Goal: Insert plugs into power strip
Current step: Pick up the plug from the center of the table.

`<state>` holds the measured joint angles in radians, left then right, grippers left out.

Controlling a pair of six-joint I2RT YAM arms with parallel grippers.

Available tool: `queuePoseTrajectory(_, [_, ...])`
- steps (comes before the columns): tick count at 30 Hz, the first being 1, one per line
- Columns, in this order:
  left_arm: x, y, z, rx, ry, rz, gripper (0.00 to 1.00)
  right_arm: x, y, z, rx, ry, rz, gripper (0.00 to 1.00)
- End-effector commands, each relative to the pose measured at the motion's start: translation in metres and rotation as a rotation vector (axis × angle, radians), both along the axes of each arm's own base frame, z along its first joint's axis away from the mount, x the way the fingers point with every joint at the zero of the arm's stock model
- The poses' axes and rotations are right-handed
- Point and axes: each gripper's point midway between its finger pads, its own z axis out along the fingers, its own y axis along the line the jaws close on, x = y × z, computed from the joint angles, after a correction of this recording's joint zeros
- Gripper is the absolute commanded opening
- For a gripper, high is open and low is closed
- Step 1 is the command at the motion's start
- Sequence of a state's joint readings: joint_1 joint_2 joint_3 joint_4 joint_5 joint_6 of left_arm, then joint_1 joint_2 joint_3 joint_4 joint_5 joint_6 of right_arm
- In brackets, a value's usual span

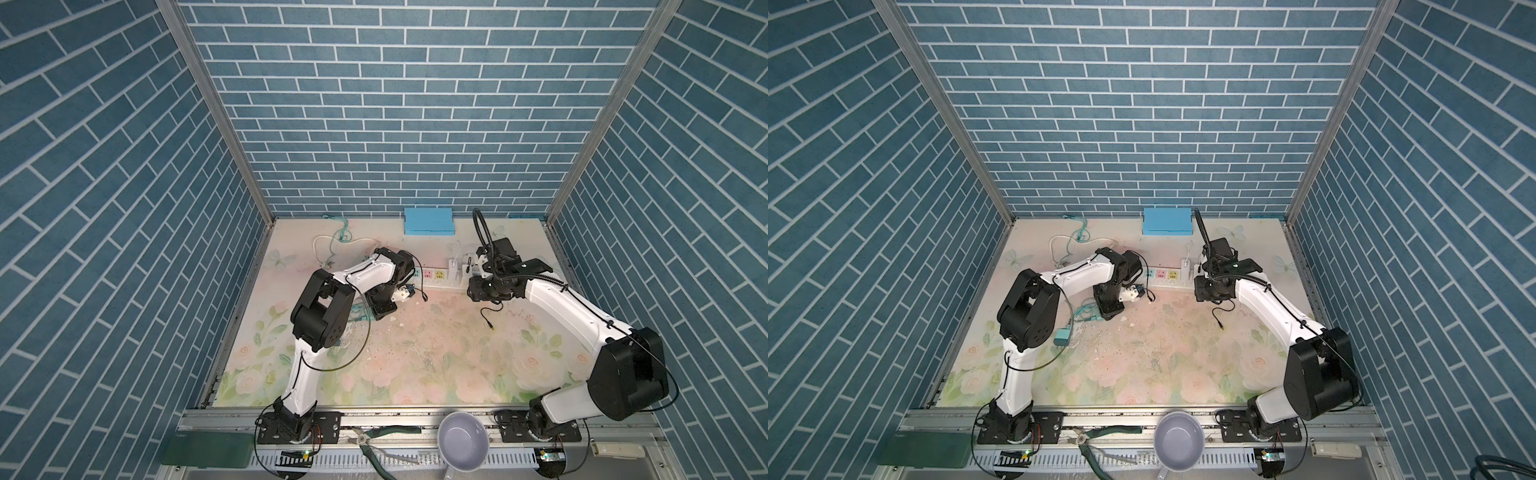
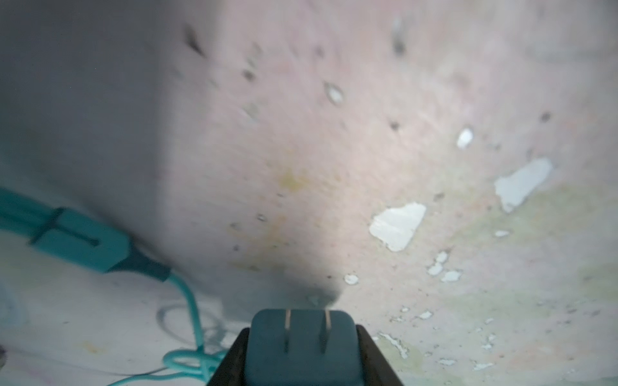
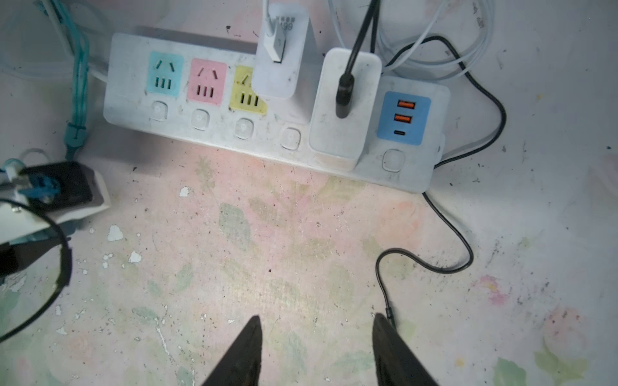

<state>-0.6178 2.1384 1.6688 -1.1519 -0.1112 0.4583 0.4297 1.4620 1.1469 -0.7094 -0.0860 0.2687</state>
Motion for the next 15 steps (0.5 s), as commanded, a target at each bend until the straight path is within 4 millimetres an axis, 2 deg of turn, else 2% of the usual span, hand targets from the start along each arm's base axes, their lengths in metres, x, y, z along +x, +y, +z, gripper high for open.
queuePoseTrajectory(1, [0.000, -0.011, 0.011, -0.004, 0.029, 0.156, 0.35, -0.022, 0.015, 0.004, -0.012, 0.013, 0.165, 0.51])
queuePoseTrajectory(4, [0.000, -0.034, 0.020, -0.050, 0.065, 0.241, 0.35, -0.039, 0.031, 0.006, -0.087, -0.007, 0.301, 0.52])
queuePoseTrajectory(9, [-0.001, -0.068, 0.055, -0.143, 0.113, 0.322, 0.36, -0.045, 0.045, 0.021, -0.185, -0.187, 0.406, 0.51])
queuePoseTrajectory(12, [0.001, -0.078, 0.073, -0.181, 0.094, 0.339, 0.37, -0.051, 0.058, 0.036, -0.218, -0.321, 0.457, 0.51])
queuePoseTrajectory(15, [0.007, -0.082, 0.087, -0.236, 0.078, 0.391, 0.34, -0.061, 0.069, 0.043, -0.269, -0.420, 0.514, 0.51])
